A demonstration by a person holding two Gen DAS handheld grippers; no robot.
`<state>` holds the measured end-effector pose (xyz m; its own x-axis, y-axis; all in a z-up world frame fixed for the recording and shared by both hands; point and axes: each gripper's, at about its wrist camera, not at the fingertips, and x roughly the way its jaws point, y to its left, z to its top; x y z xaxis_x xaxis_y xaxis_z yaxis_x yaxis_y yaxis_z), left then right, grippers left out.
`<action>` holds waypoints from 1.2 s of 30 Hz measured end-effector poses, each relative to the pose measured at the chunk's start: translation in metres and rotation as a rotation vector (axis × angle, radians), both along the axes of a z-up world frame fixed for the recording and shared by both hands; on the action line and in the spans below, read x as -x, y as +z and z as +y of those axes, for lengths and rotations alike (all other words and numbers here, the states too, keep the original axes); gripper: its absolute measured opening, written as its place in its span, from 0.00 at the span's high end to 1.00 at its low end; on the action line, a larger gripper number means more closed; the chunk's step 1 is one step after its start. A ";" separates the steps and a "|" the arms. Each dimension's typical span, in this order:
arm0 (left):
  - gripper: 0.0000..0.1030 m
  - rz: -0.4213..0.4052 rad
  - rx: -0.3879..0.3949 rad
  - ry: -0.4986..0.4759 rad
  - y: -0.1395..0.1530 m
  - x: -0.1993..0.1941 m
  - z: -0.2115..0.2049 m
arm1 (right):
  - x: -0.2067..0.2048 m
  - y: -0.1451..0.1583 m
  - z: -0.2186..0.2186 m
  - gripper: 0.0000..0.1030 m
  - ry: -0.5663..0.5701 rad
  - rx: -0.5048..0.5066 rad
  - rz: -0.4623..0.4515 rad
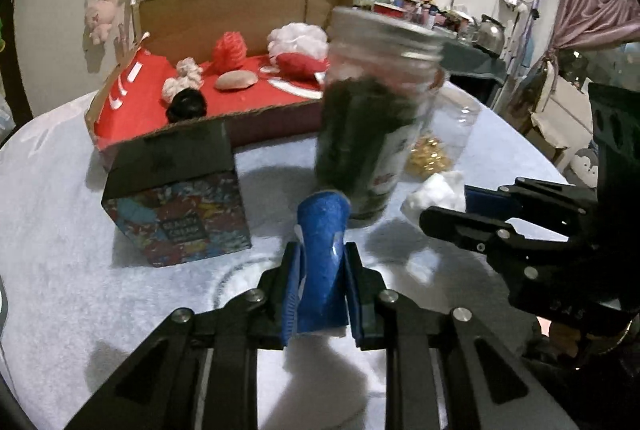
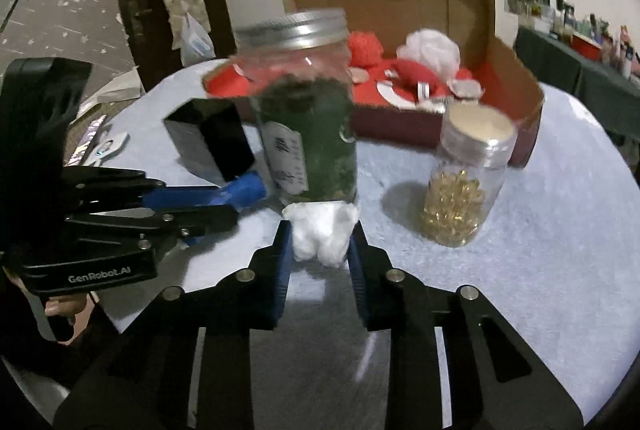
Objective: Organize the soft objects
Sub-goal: 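Carry the blue roll and cotton puff over the red-lined box with both tools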
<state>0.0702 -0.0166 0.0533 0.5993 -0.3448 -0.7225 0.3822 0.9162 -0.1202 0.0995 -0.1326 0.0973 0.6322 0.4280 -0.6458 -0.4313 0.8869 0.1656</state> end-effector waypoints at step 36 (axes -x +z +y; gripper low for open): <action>0.78 0.005 -0.004 0.081 0.006 0.007 0.039 | 0.006 0.005 -0.040 0.75 -0.093 -0.012 0.029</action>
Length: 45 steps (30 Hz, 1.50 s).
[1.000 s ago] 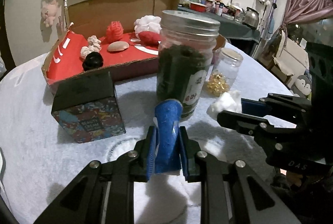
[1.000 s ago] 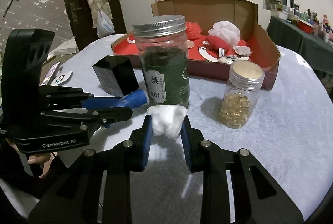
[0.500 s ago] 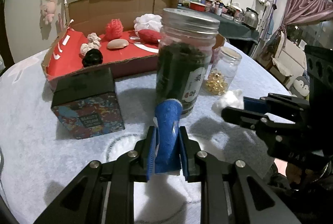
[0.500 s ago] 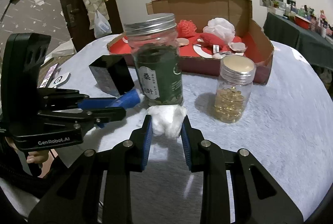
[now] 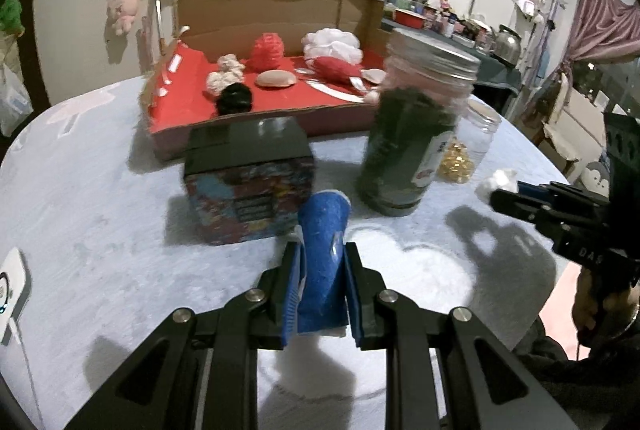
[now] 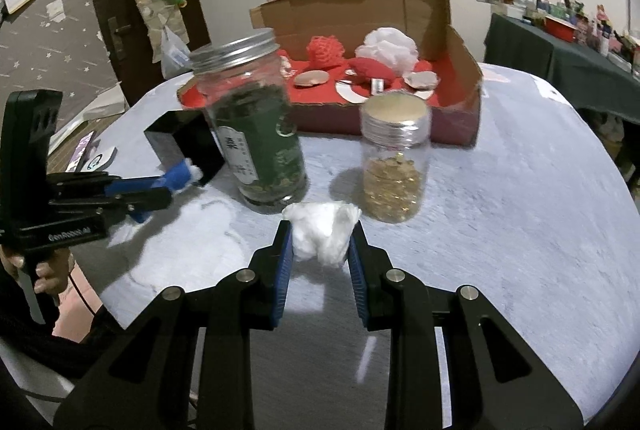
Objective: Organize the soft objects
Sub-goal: 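Carry the blue roll and cotton puff over the red-lined box with both tools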
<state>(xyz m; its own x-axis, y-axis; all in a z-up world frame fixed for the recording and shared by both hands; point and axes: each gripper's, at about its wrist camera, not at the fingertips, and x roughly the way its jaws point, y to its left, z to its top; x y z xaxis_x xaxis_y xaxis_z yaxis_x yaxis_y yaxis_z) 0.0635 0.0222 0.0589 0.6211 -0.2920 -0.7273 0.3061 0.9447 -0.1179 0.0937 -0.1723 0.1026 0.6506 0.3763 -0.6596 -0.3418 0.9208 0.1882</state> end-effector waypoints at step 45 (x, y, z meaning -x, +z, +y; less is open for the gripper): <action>0.78 -0.099 -0.163 -0.042 0.021 -0.058 0.072 | -0.076 0.003 -0.054 0.75 -0.035 0.261 0.018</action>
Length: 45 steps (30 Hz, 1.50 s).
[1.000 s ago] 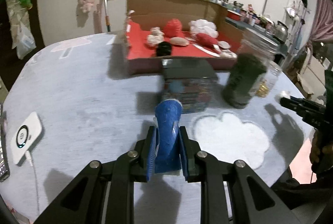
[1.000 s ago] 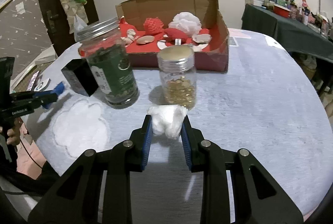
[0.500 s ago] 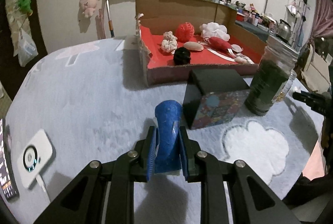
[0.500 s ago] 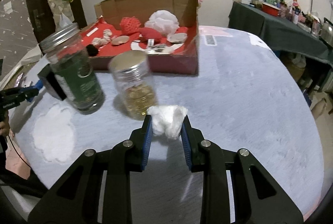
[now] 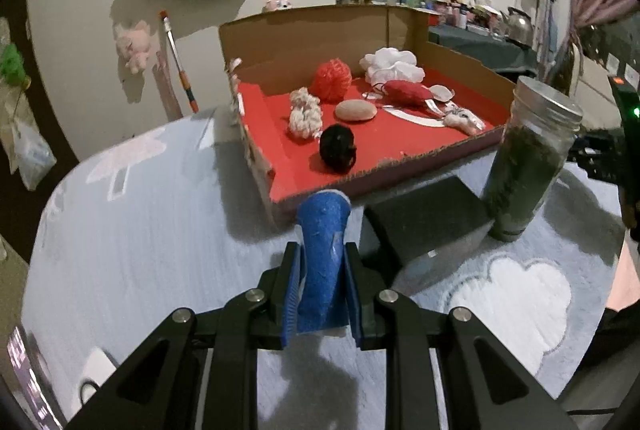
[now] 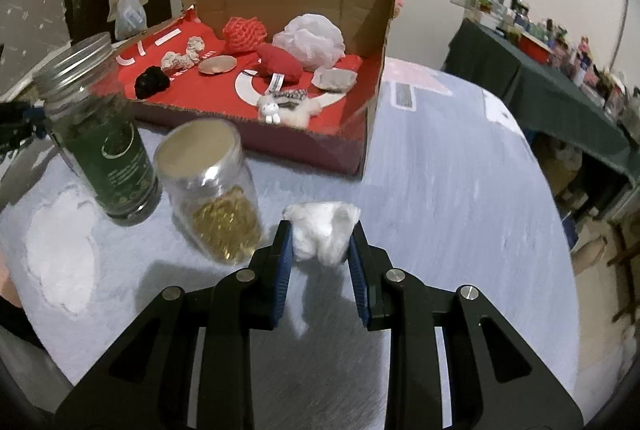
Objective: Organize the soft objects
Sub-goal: 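Carry the blue roll and cotton puff over the red-lined box with both tools, then lower the blue roll and cotton puff into the box and open both tools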
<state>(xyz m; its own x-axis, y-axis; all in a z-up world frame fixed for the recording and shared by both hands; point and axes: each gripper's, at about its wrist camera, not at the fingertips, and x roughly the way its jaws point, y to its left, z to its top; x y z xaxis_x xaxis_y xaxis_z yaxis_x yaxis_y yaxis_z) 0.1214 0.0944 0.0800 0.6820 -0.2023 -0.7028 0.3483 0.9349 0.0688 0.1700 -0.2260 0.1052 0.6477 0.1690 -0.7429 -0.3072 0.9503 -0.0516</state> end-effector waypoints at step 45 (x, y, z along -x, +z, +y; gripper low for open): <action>0.78 0.391 -0.034 -0.173 -0.012 -0.179 -0.121 | -0.191 -0.006 0.125 0.74 0.368 -0.047 0.464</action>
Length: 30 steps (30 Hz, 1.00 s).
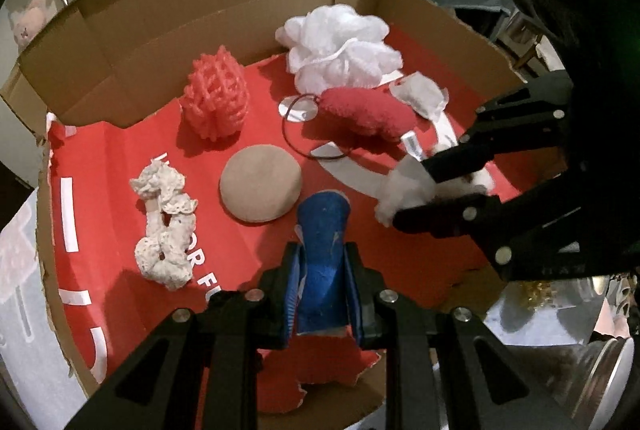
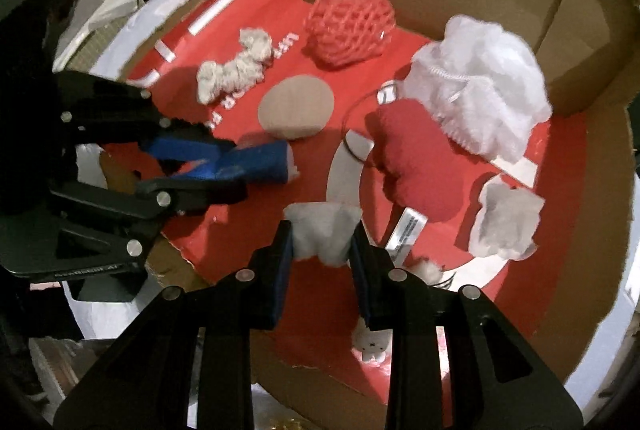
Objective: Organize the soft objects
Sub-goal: 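Lower the blue roll and cotton puff into the box and open both tools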
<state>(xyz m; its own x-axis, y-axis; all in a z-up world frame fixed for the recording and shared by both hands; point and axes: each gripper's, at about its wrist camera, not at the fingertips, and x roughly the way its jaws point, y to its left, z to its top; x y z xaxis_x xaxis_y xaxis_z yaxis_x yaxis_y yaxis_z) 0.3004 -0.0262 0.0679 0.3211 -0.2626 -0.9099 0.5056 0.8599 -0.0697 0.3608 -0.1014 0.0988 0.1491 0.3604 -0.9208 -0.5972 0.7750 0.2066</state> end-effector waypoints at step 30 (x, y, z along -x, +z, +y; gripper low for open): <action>0.32 -0.070 0.045 0.098 0.018 0.004 0.016 | 0.009 0.016 0.000 0.36 -0.073 0.072 -0.084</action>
<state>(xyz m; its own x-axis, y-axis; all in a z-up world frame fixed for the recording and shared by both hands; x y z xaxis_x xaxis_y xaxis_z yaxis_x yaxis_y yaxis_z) 0.2960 -0.0099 0.0862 0.4097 -0.2666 -0.8724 0.4241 0.9024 -0.0766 0.3518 -0.1011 0.1151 0.2497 0.2789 -0.9273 -0.5517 0.8280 0.1005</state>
